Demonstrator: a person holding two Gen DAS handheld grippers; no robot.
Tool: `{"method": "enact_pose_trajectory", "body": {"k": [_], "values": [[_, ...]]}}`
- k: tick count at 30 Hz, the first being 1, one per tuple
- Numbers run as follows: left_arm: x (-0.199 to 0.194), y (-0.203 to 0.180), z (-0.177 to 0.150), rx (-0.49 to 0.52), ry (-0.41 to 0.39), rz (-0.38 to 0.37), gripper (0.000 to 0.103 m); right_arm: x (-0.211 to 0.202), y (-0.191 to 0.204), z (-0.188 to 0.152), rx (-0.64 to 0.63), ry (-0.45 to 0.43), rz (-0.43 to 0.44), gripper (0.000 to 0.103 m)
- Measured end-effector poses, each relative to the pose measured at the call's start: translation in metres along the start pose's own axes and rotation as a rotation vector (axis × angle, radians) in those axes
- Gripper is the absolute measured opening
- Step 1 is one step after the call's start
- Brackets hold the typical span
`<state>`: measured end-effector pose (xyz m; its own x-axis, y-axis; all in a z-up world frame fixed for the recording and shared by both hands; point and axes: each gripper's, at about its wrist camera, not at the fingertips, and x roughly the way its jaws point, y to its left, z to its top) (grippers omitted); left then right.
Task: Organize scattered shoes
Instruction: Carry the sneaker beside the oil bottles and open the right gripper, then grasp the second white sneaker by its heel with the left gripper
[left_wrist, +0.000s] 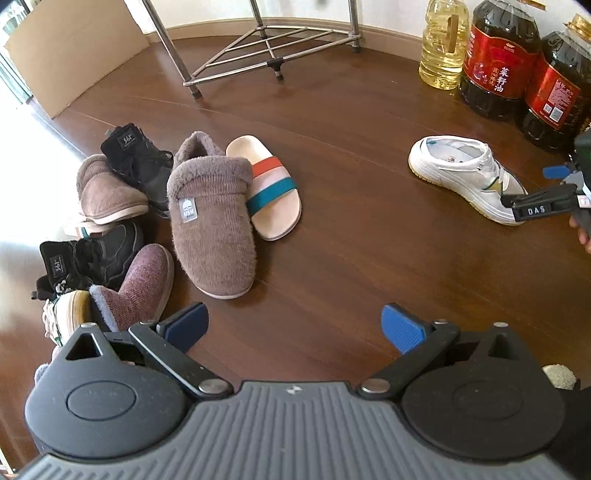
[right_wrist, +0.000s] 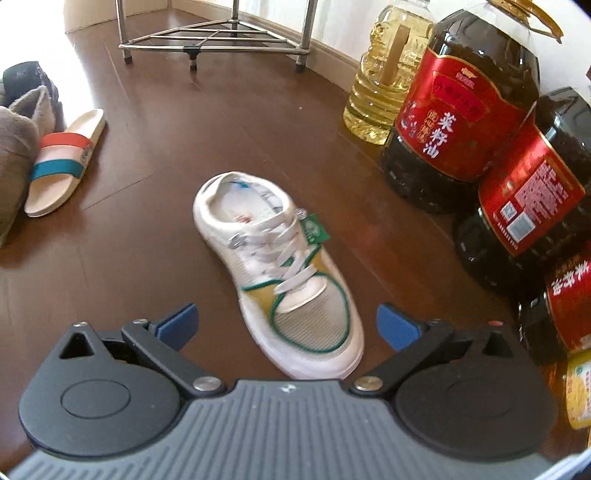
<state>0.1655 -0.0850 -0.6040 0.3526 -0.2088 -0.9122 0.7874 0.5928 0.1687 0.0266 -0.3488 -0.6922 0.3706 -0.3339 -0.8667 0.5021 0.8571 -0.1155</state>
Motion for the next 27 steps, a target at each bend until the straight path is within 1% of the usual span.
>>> {"method": "enact_pose_trajectory", "body": {"k": [5,9,15,16,18,21,22,23,26,27], "values": [[-0.002,0.012,-0.005,-0.032,0.003,0.003,0.102,-0.002,0.006,-0.010,0.014,0.026,0.024,0.102],[0.001,0.022,-0.013,-0.043,0.026,-0.005,0.102,-0.004,0.014,-0.011,0.010,0.039,0.039,0.102],[0.016,0.059,-0.052,-0.068,0.094,0.012,0.102,-0.004,0.026,-0.016,-0.008,0.051,0.081,0.102],[0.020,0.085,-0.069,-0.128,0.100,0.039,0.102,-0.002,0.028,-0.018,-0.013,0.059,0.083,0.102],[0.023,0.117,-0.092,-0.222,0.094,0.079,0.102,0.002,0.032,-0.019,-0.017,0.073,0.084,0.102],[0.026,0.151,-0.121,-0.355,0.089,0.102,0.102,0.007,0.037,-0.017,-0.018,0.091,0.076,0.102],[0.029,0.171,-0.140,-0.446,0.090,0.106,0.102,0.008,0.039,-0.016,-0.020,0.093,0.071,0.102],[0.031,0.180,-0.150,-0.489,0.093,0.102,0.102,0.008,0.042,-0.013,-0.025,0.091,0.063,0.102],[0.039,0.208,-0.179,-0.584,0.104,0.089,0.102,0.004,0.051,-0.008,-0.053,0.086,0.044,0.102],[0.040,0.216,-0.182,-0.589,0.096,0.096,0.101,0.003,0.052,-0.008,-0.058,0.086,0.041,0.102]]}}
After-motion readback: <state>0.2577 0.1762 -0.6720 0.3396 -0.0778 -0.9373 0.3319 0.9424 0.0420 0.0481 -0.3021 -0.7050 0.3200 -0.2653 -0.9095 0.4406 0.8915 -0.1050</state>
